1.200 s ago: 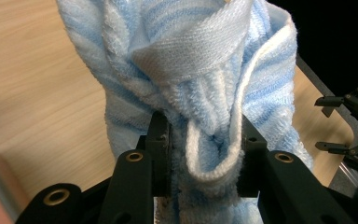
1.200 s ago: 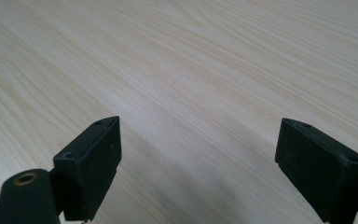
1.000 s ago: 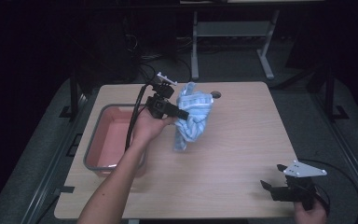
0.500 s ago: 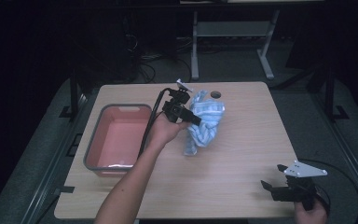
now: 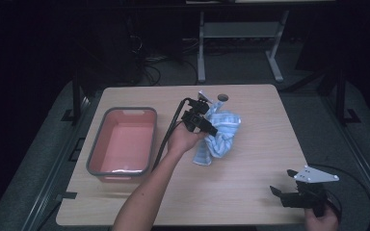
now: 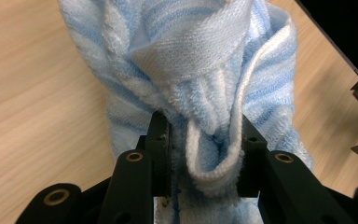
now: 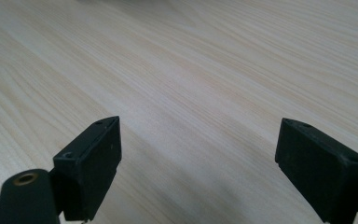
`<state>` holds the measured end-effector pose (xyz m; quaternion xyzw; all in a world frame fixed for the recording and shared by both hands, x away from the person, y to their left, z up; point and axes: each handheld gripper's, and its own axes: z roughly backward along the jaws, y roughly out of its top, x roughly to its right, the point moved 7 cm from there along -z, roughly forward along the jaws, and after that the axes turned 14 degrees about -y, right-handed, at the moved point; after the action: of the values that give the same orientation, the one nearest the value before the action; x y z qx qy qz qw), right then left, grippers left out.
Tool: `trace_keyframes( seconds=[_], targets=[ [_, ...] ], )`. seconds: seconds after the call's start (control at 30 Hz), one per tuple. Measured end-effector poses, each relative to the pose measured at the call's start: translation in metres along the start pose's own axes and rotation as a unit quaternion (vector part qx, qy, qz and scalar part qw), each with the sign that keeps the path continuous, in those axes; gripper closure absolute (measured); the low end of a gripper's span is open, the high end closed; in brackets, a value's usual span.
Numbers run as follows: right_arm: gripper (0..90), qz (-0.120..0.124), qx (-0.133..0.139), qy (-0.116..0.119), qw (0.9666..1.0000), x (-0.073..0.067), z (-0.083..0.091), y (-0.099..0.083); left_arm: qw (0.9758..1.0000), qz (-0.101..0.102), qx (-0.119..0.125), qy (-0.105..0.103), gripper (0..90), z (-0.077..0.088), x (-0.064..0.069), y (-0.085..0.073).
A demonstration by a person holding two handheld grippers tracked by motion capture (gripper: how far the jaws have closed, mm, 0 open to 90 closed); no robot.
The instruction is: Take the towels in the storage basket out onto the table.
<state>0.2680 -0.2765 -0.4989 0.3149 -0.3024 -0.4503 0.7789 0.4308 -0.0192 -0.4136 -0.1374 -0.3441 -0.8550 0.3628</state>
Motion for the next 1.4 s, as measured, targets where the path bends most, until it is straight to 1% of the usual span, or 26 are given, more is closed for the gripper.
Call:
trace_keyframes(
  seconds=[0.03, 0.07, 0.17, 0.2, 0.23, 0.3, 0.4, 0.47, 0.53, 0.6, 0.63, 0.7, 0.73, 0.8, 1.0, 1.03, 1.07, 1.13, 1.23, 1.27, 1.3, 1.33, 1.37, 1.4],
  targets=[
    [13.7, 0.000, 0.000, 0.000, 1.0000, 0.000, 0.000, 0.000, 1.0000, -0.002, -0.006, 0.002, 65.2, -0.006, -0.001, -0.001],
    [13.7, -0.001, -0.001, 0.000, 1.0000, 0.000, 0.000, 0.000, 1.0000, -0.002, -0.006, 0.002, 65.1, -0.006, -0.001, -0.001],
    [13.7, -0.001, -0.001, 0.000, 1.0000, 0.000, 0.000, 0.000, 0.9999, -0.002, -0.013, 0.005, 65.1, -0.017, -0.002, -0.003],
    [13.7, -0.001, -0.001, 0.000, 1.0000, 0.000, 0.000, 0.000, 0.9999, 0.001, -0.012, 0.004, 65.1, -0.019, -0.002, -0.003],
    [13.7, 0.001, 0.000, 0.000, 1.0000, 0.000, 0.000, 0.000, 0.9998, -0.002, -0.017, 0.004, 65.1, -0.021, -0.003, -0.004],
    [13.7, 0.000, -0.001, 0.000, 1.0000, 0.000, 0.000, 0.000, 0.9999, 0.004, -0.011, 0.005, 65.1, -0.025, -0.003, -0.005],
    [13.7, 0.001, 0.000, 0.001, 1.0000, 0.000, 0.000, 0.000, 0.9999, 0.005, -0.012, 0.005, 64.9, -0.030, -0.004, -0.007],
    [13.7, 0.002, -0.001, 0.001, 1.0000, 0.000, -0.001, 0.001, 0.9996, 0.003, -0.025, 0.009, 64.8, -0.035, -0.006, -0.010],
    [13.7, 0.002, -0.001, 0.001, 1.0000, -0.001, -0.001, 0.001, 0.9997, 0.006, -0.023, 0.008, 64.7, -0.037, -0.006, -0.011],
    [13.7, 0.002, -0.001, 0.001, 1.0000, -0.001, -0.001, 0.001, 0.9997, 0.002, -0.025, 0.007, 64.6, -0.043, -0.006, -0.012],
    [13.7, 0.002, -0.001, 0.001, 1.0000, -0.001, -0.001, 0.001, 0.9997, 0.002, -0.025, 0.007, 64.5, -0.043, -0.006, -0.012],
    [13.7, 0.004, -0.002, 0.001, 1.0000, -0.001, -0.001, 0.001, 0.9996, 0.003, -0.029, 0.006, 64.4, -0.049, -0.006, -0.013],
    [13.7, 0.004, -0.002, 0.001, 1.0000, -0.002, -0.001, 0.001, 0.9996, 0.006, -0.025, 0.006, 64.4, -0.050, -0.006, -0.013],
    [13.7, 0.006, -0.002, 0.001, 1.0000, -0.002, -0.001, 0.001, 0.9995, 0.002, -0.031, 0.008, 64.0, -0.052, -0.006, -0.013],
    [13.7, 0.005, -0.001, 0.001, 1.0000, -0.001, -0.001, 0.001, 0.9994, 0.000, -0.032, 0.011, 60.9, -0.056, -0.005, -0.015],
    [13.7, 0.005, -0.001, 0.001, 1.0000, -0.001, -0.001, 0.001, 0.9994, -0.001, -0.033, 0.011, 59.4, -0.057, -0.005, -0.015],
    [13.7, 0.006, -0.001, 0.001, 1.0000, -0.001, -0.001, 0.001, 0.9992, -0.004, -0.036, 0.014, 55.9, -0.057, -0.005, -0.015],
    [13.7, 0.006, -0.001, 0.002, 1.0000, -0.001, -0.001, 0.001, 0.9993, -0.002, -0.036, 0.011, 54.7, -0.058, -0.005, -0.016],
    [13.7, 0.007, 0.000, 0.003, 1.0000, -0.002, 0.000, 0.001, 0.9995, 0.002, -0.029, 0.008, 52.5, -0.057, -0.005, -0.016],
    [13.7, 0.004, 0.000, 0.002, 1.0000, -0.001, 0.000, 0.001, 0.9997, 0.004, -0.024, 0.004, 52.1, -0.057, -0.004, -0.016],
    [13.7, 0.004, 0.000, 0.002, 1.0000, -0.001, 0.000, 0.001, 0.9997, 0.004, -0.024, 0.004, 52.3, -0.057, -0.004, -0.016],
    [13.7, 0.005, -0.001, 0.002, 1.0000, -0.001, 0.000, 0.001, 0.9998, 0.008, -0.020, 0.003, 51.9, -0.058, -0.004, -0.016],
    [13.7, 0.005, -0.001, 0.002, 1.0000, -0.001, 0.000, 0.001, 0.9998, 0.008, -0.020, 0.003, 51.0, -0.058, -0.004, -0.016],
    [13.7, 0.005, -0.001, 0.003, 1.0000, -0.001, -0.001, 0.001, 0.9998, 0.007, -0.017, -0.001, 49.7, -0.057, -0.004, -0.017]
  ],
)
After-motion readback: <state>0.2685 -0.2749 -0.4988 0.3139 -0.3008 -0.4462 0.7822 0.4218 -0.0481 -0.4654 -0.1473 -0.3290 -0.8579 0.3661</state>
